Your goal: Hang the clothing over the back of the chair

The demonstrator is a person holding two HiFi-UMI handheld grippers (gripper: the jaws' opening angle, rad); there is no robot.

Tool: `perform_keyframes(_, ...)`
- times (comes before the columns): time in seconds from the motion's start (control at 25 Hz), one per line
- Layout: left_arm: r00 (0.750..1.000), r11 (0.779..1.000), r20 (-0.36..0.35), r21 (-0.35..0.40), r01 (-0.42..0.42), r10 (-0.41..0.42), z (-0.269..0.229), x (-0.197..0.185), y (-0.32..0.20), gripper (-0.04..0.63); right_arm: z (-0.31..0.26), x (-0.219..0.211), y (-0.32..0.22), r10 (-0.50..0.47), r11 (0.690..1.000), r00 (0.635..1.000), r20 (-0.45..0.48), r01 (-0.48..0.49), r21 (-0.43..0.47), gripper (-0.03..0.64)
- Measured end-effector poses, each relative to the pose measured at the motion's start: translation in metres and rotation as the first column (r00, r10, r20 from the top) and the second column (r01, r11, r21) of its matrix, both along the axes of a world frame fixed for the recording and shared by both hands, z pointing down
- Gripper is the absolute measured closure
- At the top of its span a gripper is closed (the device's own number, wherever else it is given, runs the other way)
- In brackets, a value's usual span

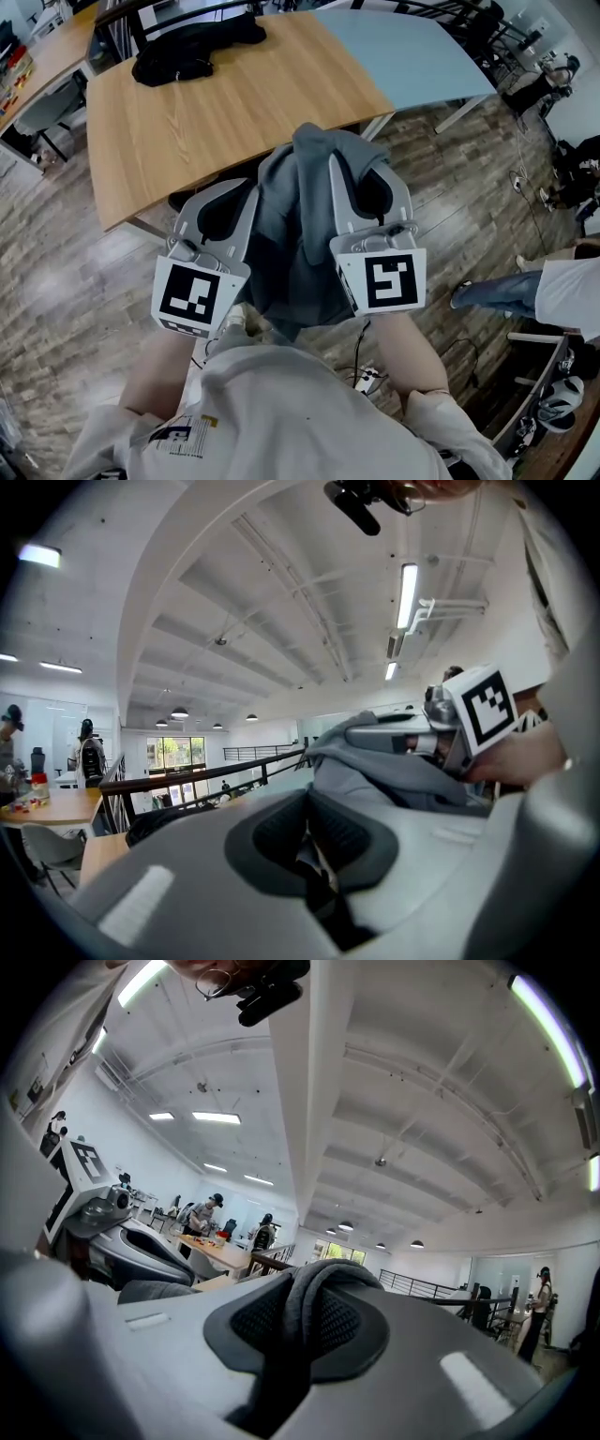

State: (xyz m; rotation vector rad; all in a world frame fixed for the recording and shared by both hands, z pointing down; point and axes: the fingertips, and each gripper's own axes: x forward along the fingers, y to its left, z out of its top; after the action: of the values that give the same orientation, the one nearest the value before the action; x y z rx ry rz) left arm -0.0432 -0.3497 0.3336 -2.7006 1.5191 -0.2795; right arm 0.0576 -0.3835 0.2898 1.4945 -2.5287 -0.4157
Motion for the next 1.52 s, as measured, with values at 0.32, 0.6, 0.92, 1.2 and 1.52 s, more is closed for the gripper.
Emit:
perform_keyframes(0.32, 1.000, 0.999, 0.001, -0.042, 0.001, -0.001, 0.019, 0.013, -0.018, 0.595, 0.048, 0.012, -0.026, -0.008, 0.996, 0.998, -0.064, 0.002, -0.092, 0.561)
perform_keyframes(0.6, 1.000, 0.999, 0.027, -0.047, -0.011, 0.012, 0.032, 0.024, -0.034, 0.595, 0.078, 0.014, -0.043, -0.052, 0.978, 0.996, -0.069, 0.037, -0.203, 0.558)
perform_keyframes(0.92, 0.999, 0.997, 0.029, -0.069, -0.015, 0.017, 0.045, 0.034, -0.045, 0.595, 0.116, 0.016, -0.056, -0.115, 0.924, 0.986, -0.118, 0.062, -0.378, 0.509)
perform_keyframes(1.2, 0.999, 0.997, 0.028, -0.072, -0.021, 0.023, 0.050, 0.033, -0.044, 0.595, 0.140, 0.004, -0.048, -0.228, 0.857, 0.957, -0.181, 0.108, -0.504, 0.391)
perform_keyframes(1.52, 0.999, 0.997, 0.027, -0.068, -0.029, 0.031, 0.050, 0.033, -0.035, 0.595, 0.140, 0.012, -0.033, -0.277, 0.825, 0.932, -0.234, 0.106, -0.555, 0.345)
